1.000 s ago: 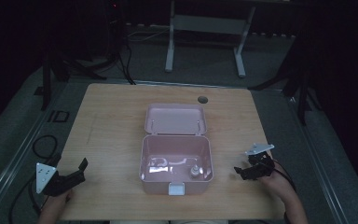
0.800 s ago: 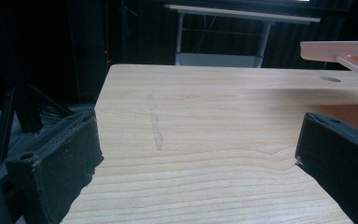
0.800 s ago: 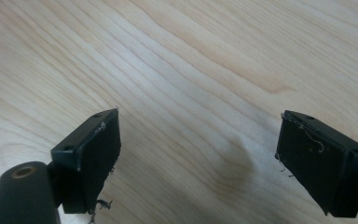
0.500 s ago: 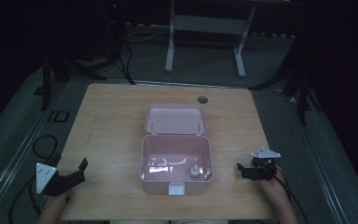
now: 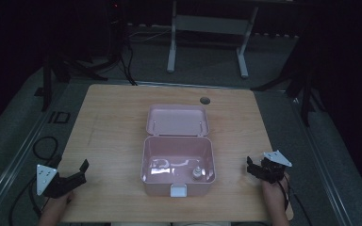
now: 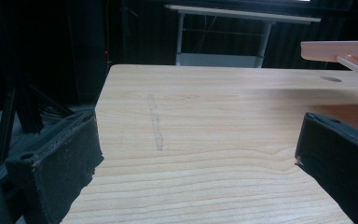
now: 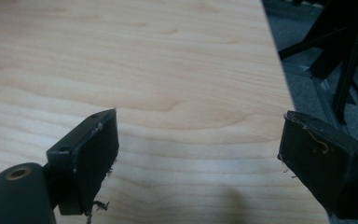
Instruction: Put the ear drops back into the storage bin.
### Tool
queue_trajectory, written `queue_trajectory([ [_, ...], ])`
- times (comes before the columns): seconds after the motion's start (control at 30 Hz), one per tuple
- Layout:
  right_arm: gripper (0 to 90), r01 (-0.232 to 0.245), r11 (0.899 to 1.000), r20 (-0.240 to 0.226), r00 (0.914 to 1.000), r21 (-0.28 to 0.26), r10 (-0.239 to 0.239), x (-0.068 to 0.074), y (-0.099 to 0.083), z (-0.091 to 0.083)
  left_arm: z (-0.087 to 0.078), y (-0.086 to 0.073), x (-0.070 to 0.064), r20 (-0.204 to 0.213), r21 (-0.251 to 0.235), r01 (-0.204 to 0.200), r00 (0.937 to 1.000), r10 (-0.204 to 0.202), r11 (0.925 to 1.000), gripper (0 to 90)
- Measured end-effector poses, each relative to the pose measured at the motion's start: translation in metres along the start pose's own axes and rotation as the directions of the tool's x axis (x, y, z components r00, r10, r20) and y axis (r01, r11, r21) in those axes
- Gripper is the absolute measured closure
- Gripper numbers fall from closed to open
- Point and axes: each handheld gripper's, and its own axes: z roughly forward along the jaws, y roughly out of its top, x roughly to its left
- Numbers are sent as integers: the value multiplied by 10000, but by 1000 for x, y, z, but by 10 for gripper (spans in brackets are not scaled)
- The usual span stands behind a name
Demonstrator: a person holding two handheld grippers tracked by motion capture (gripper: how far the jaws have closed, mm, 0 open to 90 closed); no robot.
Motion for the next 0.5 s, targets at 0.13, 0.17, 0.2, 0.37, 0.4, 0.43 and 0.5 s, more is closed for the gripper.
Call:
queue_trajectory([
  [0.13, 117, -183, 9984, 180, 9997, -529, 192, -1, -3, -4, 0, 0, 0, 8, 4, 0, 10000, 0, 10000, 4],
  [0.17, 116, -211, 9975, 318, 9992, -680, 233, 0, -4, -5, 0, 0, 0, 9, 2, 0, 10000, 0, 10000, 4],
  [0.2, 117, -198, 9957, 464, 9986, -905, 241, 1, -5, -6, 0, 0, 0, 7, 2, -2, 10000, 2, 10000, 4],
  [0.37, 113, -73, 9900, 65, 9999, -1410, 83, 4, -4, -9, 0, 0, 0, 12, -7, -4, 10000, 4, 10000, 4],
  [0.4, 113, -18, 9890, 41, 10000, -1478, 24, 5, -4, -9, 0, 0, 0, 12, -2, -4, 10000, 4, 10000, 4],
  [0.43, 113, 45, 9874, 80, 10000, -1582, -33, 6, -4, -10, 0, 0, 0, 17, -8, 2, 10000, -2, 10000, 4],
  [0.5, 113, -16, 9835, -58, 10000, -1811, 5, 6, -3, -12, 0, 0, 0, 20, -11, 4, 10000, -4, 10000, 4],
])
